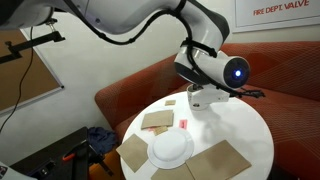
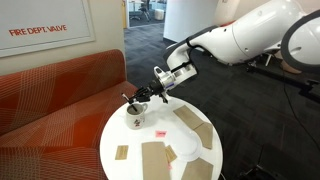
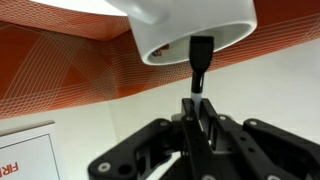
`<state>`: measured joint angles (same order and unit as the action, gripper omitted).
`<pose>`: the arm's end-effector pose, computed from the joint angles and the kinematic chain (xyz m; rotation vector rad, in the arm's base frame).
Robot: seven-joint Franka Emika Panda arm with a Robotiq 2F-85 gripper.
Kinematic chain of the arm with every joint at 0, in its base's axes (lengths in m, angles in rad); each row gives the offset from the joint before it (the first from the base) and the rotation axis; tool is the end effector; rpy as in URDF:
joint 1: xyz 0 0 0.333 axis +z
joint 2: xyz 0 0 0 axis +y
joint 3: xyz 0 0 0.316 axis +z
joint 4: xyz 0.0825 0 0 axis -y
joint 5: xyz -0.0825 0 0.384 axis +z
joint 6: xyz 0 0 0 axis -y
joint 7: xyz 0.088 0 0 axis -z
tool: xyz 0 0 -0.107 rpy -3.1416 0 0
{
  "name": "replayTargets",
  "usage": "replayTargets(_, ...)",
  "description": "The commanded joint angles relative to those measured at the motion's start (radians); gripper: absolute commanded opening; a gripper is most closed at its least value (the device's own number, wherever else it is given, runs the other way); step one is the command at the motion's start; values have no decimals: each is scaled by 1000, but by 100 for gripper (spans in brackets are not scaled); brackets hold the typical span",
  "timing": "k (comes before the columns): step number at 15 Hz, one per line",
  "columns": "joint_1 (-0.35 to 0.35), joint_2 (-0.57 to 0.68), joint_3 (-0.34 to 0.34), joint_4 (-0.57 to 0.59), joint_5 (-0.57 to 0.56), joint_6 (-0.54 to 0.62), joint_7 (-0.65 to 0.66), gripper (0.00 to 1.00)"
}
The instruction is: Pick up the marker and put it in the cup
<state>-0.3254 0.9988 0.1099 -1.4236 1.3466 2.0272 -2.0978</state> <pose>0.6953 -0.1092 0.1049 -1.9273 -0.9374 -1.0999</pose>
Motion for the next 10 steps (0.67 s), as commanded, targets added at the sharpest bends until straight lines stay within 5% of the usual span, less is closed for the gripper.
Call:
replayTargets(1,16,2,-31,-15,46,-20,-29,3)
replayTargets(5,33,17,-39,-15,56,-4,-26,3)
replayTargets(6,37,19,-41,-15,57,-5,-22,36)
replayTargets(10,56,23,-47,-9,63,2,-18,60)
